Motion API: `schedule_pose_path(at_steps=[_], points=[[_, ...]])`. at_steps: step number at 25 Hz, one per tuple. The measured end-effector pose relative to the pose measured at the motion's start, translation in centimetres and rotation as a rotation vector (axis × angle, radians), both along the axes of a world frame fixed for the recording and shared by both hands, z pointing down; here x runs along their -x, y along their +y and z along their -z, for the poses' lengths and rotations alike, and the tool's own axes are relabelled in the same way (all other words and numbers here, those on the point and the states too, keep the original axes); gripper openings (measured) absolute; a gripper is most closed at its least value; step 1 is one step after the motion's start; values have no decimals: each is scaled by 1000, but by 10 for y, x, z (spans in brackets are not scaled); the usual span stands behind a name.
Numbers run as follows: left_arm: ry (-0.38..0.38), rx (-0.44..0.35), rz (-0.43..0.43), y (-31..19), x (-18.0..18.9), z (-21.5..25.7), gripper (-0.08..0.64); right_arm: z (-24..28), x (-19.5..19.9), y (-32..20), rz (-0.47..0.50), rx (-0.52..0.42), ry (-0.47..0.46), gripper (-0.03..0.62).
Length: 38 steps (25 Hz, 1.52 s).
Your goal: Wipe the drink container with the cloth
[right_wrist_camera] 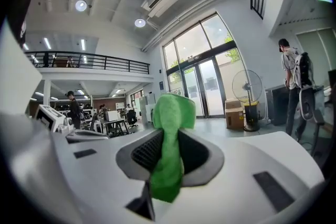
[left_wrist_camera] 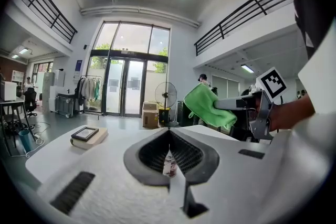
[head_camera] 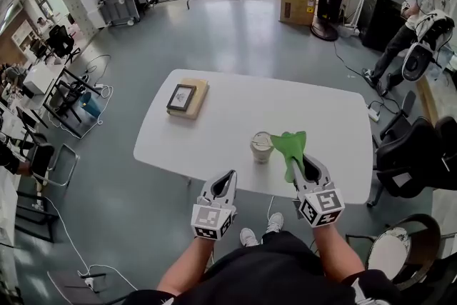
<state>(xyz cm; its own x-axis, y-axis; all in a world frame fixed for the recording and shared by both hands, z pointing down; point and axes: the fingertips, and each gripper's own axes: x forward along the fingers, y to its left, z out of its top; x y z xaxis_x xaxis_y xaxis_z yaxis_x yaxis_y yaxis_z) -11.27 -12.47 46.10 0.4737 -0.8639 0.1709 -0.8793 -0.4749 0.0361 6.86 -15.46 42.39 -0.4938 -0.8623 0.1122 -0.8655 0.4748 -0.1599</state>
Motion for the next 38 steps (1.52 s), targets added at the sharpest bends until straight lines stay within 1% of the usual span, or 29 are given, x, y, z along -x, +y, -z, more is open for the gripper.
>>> schedule_pose_path(at_steps=[6, 10, 13, 17, 20, 23, 27, 32, 35, 38], points=[[-16, 12, 6, -23, -10, -5, 9, -17, -11, -30, 1, 81, -94, 92], [-29, 27, -2, -40, -19, -12, 9, -24, -15, -46, 32, 128, -193, 91], [-33, 41, 2, -49, -23, -16, 9, -30, -19, -55, 42, 166, -248, 89], [-44, 53, 10, -60, -33, -20, 9, -45, -32, -70, 34, 240, -331, 89], [-51, 76, 24, -66, -40, -30, 9, -62, -41, -81, 24, 293, -376, 89], [-65, 99, 36, -69, -46, -37, 9, -76, -43, -89, 33, 339, -407, 89], [-71, 106, 54, -72, -53, -43, 9, -91, -37, -93, 79, 391, -432, 89], [-72, 128, 83, -68, -47, -54, 9, -112, -24, -96, 102, 455, -466, 89], [-69, 143, 93, -67, -43, -60, 9, -117, -17, -97, 119, 478, -479, 89], [-62, 157, 87, -67, -40, -68, 9, -120, -9, -98, 138, 484, -473, 89]])
